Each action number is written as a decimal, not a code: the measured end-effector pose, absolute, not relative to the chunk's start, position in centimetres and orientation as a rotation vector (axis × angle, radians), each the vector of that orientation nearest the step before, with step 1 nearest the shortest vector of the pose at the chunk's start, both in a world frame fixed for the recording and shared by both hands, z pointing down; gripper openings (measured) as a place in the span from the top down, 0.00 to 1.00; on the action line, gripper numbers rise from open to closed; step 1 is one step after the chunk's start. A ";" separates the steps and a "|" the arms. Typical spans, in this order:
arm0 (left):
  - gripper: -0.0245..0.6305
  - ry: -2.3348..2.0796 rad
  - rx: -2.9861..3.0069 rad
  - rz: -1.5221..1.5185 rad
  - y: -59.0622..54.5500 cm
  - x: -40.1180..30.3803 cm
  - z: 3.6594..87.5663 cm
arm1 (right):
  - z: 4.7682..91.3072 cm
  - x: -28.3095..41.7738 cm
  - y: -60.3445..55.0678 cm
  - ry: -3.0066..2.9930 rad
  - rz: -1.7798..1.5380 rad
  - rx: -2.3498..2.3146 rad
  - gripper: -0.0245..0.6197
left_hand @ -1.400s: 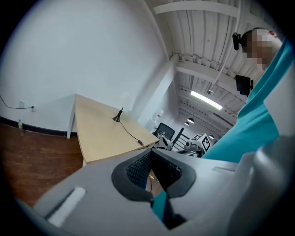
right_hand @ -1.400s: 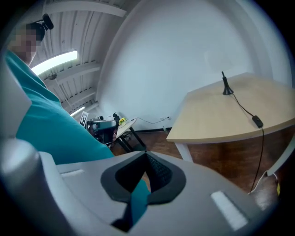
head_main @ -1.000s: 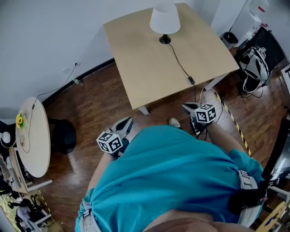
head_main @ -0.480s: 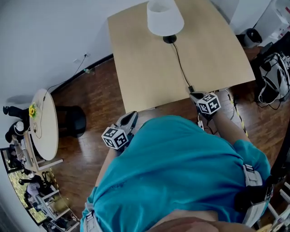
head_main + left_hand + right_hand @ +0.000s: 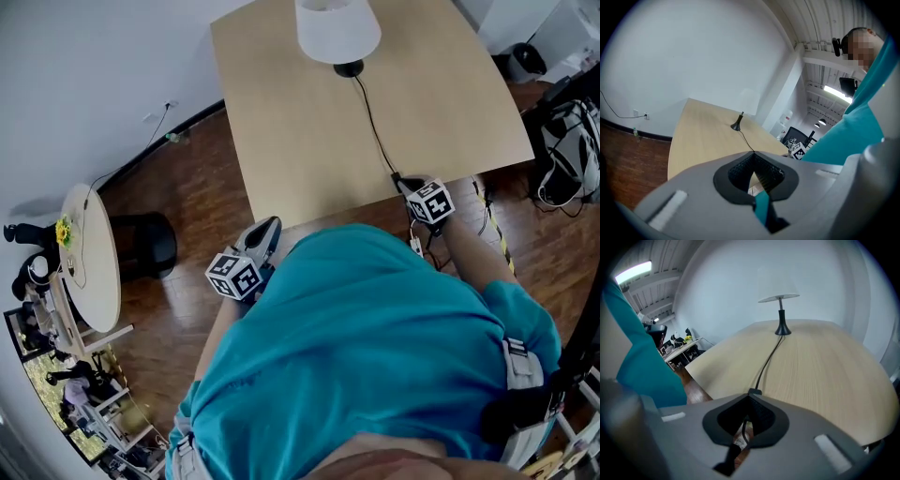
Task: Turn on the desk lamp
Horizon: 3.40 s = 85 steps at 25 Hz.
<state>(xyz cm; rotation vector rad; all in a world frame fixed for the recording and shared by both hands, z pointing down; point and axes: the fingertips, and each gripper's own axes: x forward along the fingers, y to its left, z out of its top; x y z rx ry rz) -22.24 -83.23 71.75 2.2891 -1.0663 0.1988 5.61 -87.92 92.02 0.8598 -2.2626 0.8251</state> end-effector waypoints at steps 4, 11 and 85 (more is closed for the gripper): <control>0.92 -1.013 2.321 0.233 -83.9 -23.1 70.7 | 93.3 5.2 -87.4 -2.197 0.817 0.879 0.96; 0.92 -0.970 2.327 0.265 -85.4 -24.1 71.2 | 93.6 5.4 -87.9 -2.168 0.766 0.889 0.96; 0.92 -0.630 2.462 0.159 -23.7 -21.3 67.4 | 73.7 -7.8 -25.1 -2.459 0.649 0.799 0.96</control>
